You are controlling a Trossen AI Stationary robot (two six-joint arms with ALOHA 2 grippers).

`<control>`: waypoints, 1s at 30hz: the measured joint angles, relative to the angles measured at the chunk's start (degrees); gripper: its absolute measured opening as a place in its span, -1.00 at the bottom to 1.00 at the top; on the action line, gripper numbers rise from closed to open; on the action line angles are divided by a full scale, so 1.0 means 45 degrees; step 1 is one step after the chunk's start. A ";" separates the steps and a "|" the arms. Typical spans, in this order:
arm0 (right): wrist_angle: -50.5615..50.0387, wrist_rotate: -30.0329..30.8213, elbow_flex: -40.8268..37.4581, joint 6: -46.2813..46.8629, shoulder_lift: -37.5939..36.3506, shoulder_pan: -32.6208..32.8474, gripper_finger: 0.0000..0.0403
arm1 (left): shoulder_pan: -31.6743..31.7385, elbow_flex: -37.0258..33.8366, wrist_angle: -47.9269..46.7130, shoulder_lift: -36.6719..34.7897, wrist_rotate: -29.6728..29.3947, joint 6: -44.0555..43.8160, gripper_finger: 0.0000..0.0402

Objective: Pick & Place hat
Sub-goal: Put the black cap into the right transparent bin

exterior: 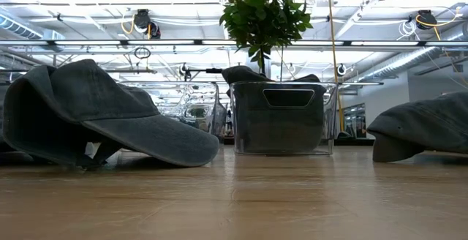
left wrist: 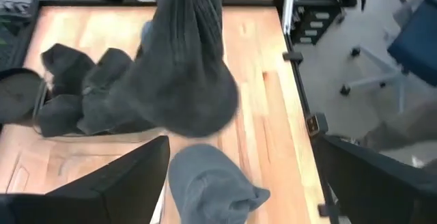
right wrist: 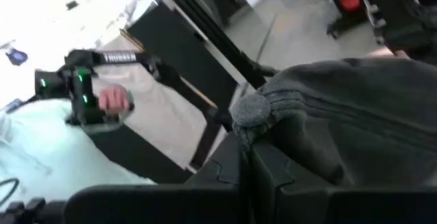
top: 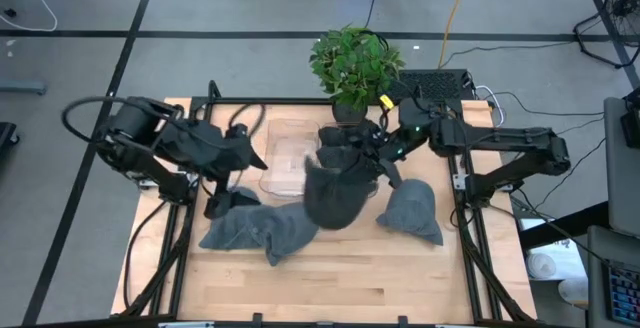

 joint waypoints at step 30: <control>-0.6145 -0.3710 -0.1105 -0.6506 -0.0236 -0.4104 -1.00 | -0.0015 0.0005 0.1491 -0.0657 -0.0537 -0.0329 0.79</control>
